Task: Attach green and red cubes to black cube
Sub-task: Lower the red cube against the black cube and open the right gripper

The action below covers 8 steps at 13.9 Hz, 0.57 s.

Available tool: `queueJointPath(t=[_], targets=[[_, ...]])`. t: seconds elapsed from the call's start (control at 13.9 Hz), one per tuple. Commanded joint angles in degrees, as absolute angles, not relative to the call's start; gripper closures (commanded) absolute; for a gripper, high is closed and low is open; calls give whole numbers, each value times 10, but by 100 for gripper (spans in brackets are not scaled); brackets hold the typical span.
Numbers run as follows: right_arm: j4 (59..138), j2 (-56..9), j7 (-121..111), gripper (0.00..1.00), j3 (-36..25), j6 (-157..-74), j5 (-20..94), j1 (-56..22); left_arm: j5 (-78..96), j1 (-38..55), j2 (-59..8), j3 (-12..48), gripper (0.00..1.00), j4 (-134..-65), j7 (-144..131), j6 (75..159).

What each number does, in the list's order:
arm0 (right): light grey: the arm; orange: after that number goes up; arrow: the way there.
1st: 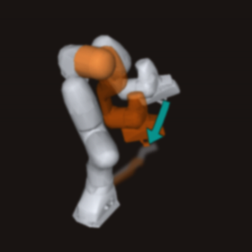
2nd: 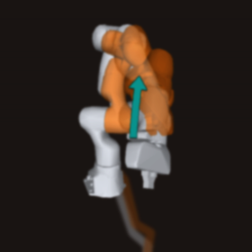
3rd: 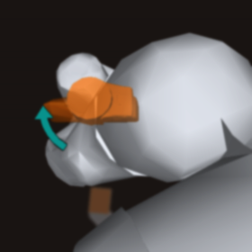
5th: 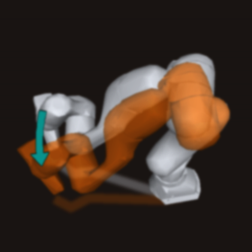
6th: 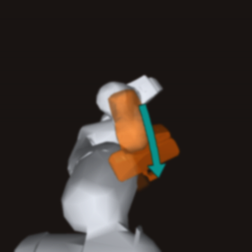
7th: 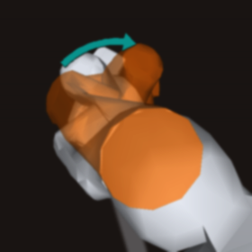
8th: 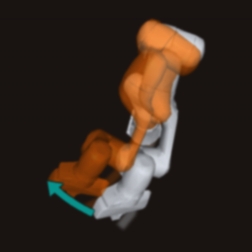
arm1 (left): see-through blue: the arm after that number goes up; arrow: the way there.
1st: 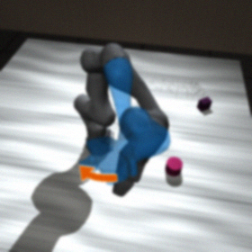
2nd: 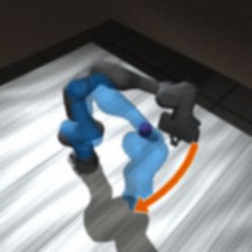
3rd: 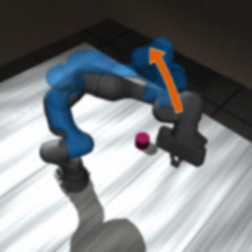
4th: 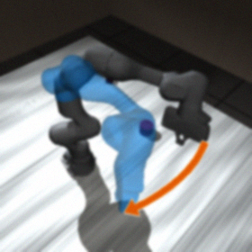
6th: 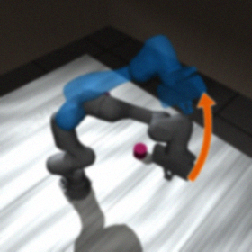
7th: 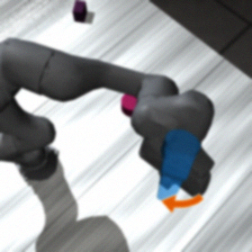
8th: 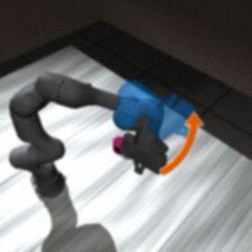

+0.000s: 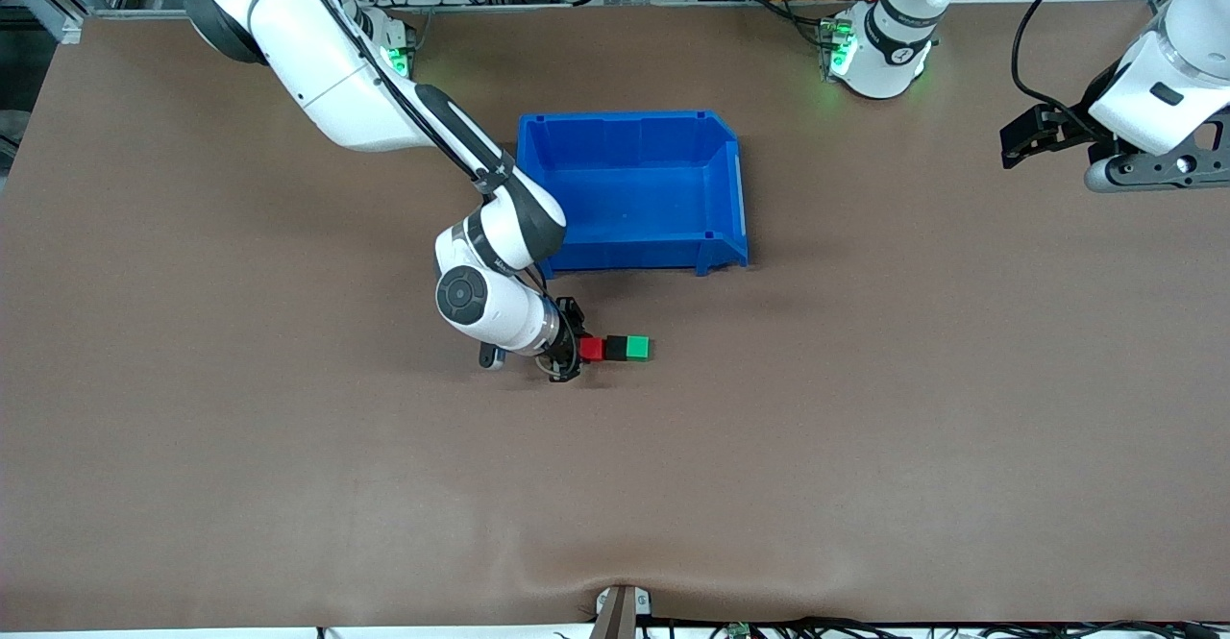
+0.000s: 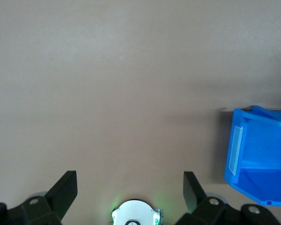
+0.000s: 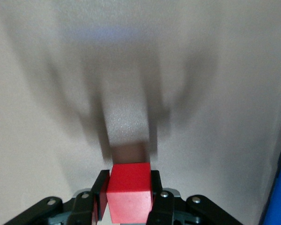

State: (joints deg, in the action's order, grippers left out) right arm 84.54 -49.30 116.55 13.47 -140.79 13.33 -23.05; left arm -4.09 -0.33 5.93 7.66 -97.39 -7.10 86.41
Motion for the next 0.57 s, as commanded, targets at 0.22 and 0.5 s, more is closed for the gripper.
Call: queueJointPath(t=[0.22,0.5], targets=[[817,-512,1177,100,126,-1408,135,-251,-28,-9,77,77,0,-992,-66,871],[817,-511,1175,56,125,-1407,133,-250,-28,-9,76,77,0,-992,-66,876]])
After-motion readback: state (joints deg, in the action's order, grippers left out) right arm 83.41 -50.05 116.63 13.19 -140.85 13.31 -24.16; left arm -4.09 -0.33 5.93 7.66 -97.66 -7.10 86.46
